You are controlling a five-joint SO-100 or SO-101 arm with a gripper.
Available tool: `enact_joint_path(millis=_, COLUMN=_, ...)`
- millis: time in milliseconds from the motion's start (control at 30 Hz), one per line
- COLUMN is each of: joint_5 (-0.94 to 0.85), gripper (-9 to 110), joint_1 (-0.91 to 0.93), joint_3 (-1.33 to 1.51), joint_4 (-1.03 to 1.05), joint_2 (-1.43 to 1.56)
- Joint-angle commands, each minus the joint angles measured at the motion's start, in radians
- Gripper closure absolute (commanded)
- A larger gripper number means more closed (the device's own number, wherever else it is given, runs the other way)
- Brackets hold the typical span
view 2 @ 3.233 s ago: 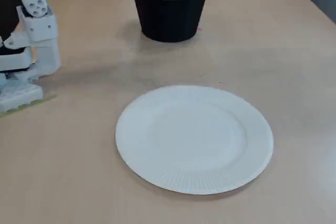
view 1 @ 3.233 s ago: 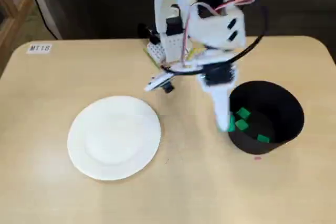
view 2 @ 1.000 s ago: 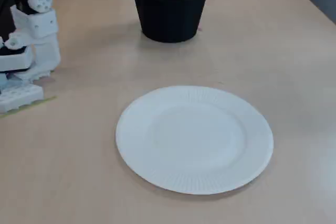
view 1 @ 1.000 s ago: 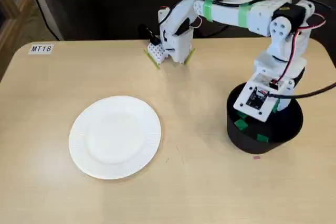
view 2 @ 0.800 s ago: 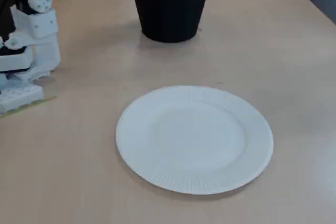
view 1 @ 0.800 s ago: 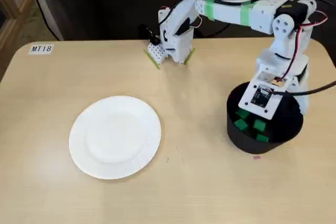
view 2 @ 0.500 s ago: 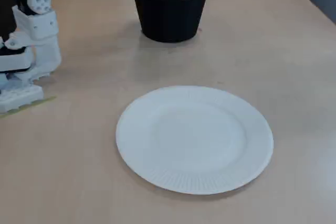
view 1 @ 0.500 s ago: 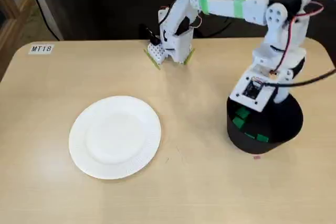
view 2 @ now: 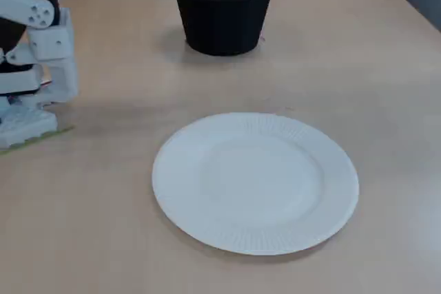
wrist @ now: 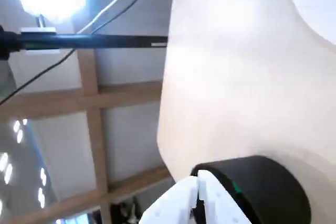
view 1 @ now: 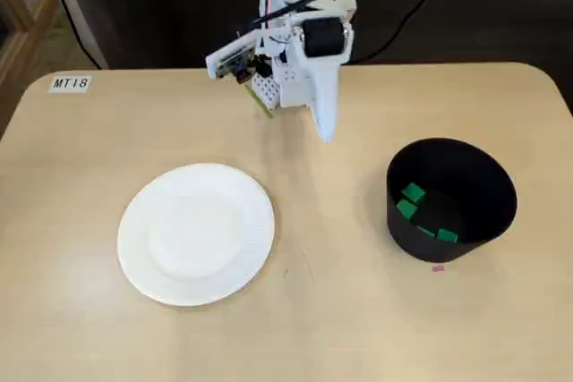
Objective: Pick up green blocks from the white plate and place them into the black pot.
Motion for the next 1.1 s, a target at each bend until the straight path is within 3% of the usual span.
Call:
enact_joint_path(millis=0, joint_5=0.023, gripper=104, joint_1=-0.005, joint_3=0.161, joint_4=-0.032, joint_2=0.161)
enact_joint_path(millis=233, joint_5=0.055, gripper=104, joint_1=-0.021, joint_3=0.494, joint_4=-0.035, joint_2=0.512)
enact_joint_path(millis=1067, joint_5=0.052, gripper=104, joint_1=0.031, joint_3=0.732, joint_4=-0.014, joint_2=0.52)
